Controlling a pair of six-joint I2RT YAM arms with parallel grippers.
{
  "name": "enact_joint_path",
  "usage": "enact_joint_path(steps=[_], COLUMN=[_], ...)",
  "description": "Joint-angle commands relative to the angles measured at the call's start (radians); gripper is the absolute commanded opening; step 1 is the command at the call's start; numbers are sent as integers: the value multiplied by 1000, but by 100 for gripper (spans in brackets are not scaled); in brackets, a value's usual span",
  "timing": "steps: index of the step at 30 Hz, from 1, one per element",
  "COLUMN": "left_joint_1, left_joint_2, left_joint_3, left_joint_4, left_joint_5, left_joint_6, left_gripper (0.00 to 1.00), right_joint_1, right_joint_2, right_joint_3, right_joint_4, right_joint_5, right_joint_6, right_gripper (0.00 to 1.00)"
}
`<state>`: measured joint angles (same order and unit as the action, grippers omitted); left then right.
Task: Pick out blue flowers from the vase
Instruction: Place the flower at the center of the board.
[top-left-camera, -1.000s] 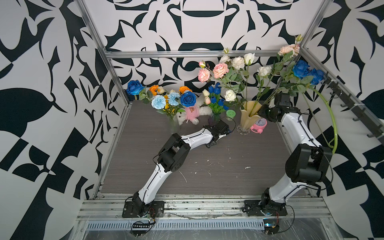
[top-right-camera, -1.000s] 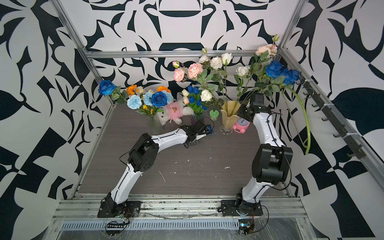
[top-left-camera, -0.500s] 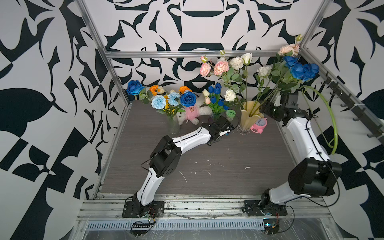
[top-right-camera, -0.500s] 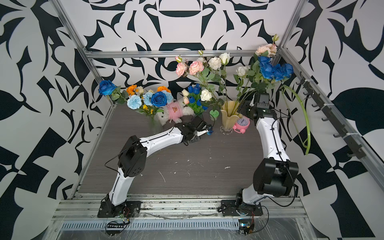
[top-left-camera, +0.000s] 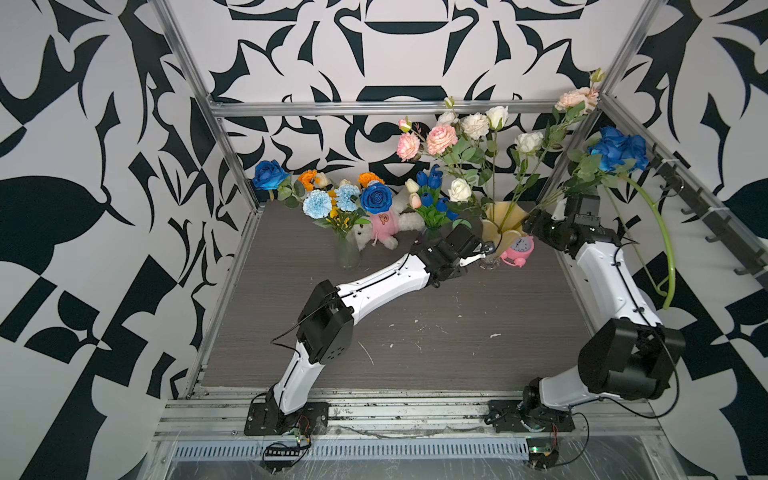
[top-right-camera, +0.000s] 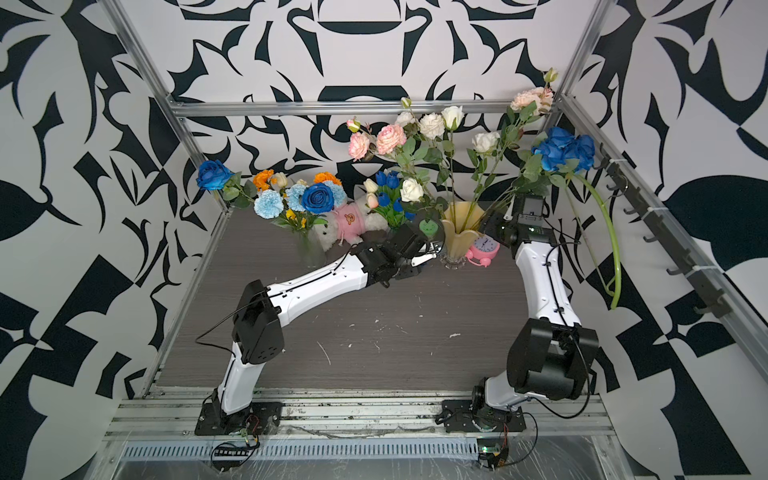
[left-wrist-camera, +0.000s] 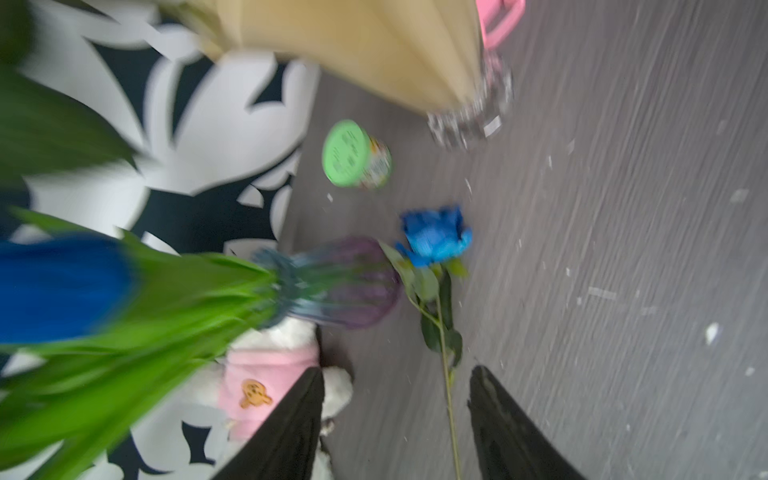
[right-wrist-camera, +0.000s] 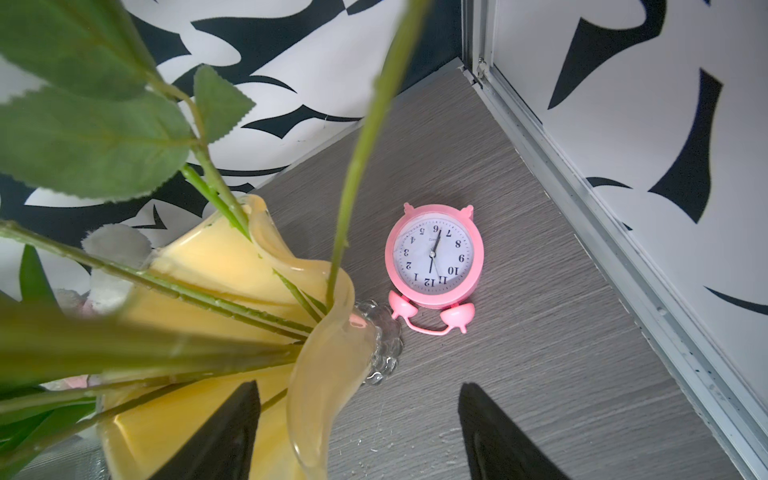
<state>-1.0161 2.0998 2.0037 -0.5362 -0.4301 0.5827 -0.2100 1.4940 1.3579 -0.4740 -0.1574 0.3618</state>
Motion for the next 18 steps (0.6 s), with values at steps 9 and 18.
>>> enact_joint_path(steps=[9,18], left_joint_1=[-6,-4], left_joint_2=[108,216], left_joint_3=[447,564], left_joint_4=[44,233], left_joint_5=[161,257], left_joint_6=[13,26], left_gripper=[71,80], right_joint_1=[2,1], right_joint_2=[-16,-53], right_joint_3=[-31,-73], right_joint_4=[53,86], right_joint_5=[-38,-39], right_joint_6=[-95,-88], right_gripper=[75,76])
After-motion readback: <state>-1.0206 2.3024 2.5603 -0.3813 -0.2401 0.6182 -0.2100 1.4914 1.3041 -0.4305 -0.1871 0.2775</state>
